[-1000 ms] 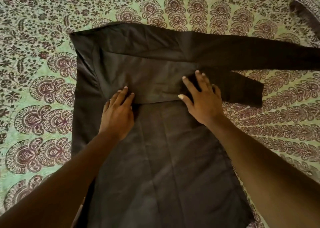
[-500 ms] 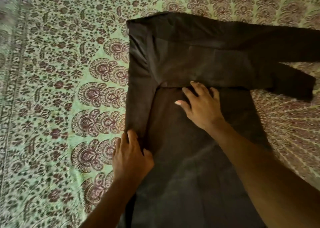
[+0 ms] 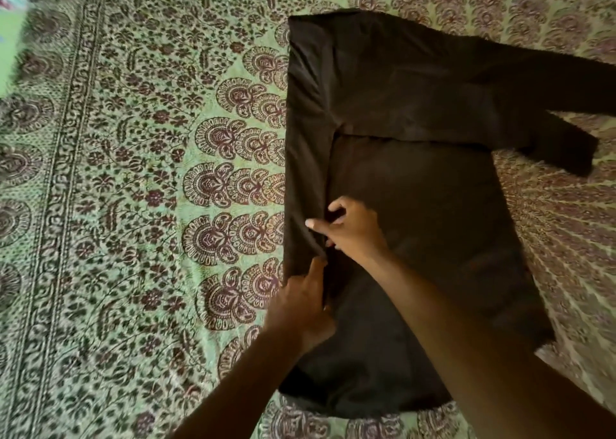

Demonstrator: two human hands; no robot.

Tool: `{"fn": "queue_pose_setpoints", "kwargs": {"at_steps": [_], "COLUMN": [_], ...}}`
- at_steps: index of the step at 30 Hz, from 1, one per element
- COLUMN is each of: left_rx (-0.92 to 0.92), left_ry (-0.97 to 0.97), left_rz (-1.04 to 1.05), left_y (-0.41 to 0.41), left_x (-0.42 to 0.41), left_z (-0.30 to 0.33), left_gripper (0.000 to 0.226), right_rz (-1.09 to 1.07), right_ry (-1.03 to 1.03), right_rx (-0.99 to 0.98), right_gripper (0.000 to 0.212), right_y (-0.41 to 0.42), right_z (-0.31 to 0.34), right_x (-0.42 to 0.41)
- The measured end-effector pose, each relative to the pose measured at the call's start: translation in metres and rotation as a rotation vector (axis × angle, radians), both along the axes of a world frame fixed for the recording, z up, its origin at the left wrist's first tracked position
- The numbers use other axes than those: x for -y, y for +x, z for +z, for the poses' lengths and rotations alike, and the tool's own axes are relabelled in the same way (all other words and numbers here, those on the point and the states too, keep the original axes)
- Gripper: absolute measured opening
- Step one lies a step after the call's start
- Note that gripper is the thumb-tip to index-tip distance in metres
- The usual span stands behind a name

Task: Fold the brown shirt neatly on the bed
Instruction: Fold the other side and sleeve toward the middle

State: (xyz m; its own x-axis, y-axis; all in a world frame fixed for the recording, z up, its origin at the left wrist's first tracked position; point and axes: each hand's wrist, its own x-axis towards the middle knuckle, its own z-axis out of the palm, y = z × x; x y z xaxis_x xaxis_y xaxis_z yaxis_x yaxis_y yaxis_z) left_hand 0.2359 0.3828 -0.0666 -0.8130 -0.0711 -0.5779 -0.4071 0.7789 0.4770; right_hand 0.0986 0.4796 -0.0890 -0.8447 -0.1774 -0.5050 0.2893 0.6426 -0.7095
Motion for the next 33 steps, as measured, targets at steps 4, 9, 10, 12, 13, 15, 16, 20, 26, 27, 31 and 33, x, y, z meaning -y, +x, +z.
{"fn": "queue_pose_setpoints", "kwargs": {"at_steps": [4,9,10,12,13,15,16,20,26,27,31,33], "left_rx": [0.066,-0.044,-0.087,-0.093,-0.069,-0.117,-0.201,-0.507,-0.214,-0.201,-0.156,-0.22], "left_ry": [0.003,0.213,0.261,0.366,0.423,0.449,0.388,0.01,-0.237,-0.241,-0.231,-0.237], "left_rz": [-0.089,-0.197,-0.214,-0.222,-0.202,-0.107,-0.052,0.052,-0.399,-0.417,-0.416,-0.372], "left_y": [0.034,0.074,0.079,0.085,0.086,0.087,0.086,0.072,0.061,0.062,0.059,0.052], "left_x": [-0.001,0.0,0.0,-0.002,-0.002,-0.001,0.001,0.018,0.043,0.044,0.047,0.045], "left_z": [-0.001,-0.01,-0.013,-0.012,-0.01,-0.005,-0.005,-0.003,-0.029,-0.033,-0.033,-0.026], "left_gripper": [0.1,0.081,0.075,0.066,0.059,0.032,0.019,0.02,0.112,0.116,0.124,0.107], "right_rz": [-0.025,0.081,0.101,0.129,0.13,0.102,0.082,0.095,0.192,0.206,0.262,0.23], "right_ry": [0.031,0.128,0.153,0.183,0.187,0.188,0.189,0.202,0.225,0.23,0.253,0.263], "right_rx": [0.067,0.141,0.157,0.195,0.215,0.246,0.258,0.291,0.338,0.355,0.373,0.311], "right_gripper": [0.044,0.049,0.05,0.052,0.05,0.045,0.043,0.04,0.041,0.041,0.043,0.042], "right_y": [0.017,0.039,0.044,0.054,0.059,0.068,0.072,0.087,0.112,0.113,0.106,0.096], "right_z": [-0.005,0.002,0.003,0.003,0.002,0.0,0.0,0.002,0.011,0.013,0.023,0.026], "right_x": [-0.006,-0.015,-0.017,-0.023,-0.027,-0.033,-0.037,-0.048,-0.057,-0.059,-0.067,-0.069]}}
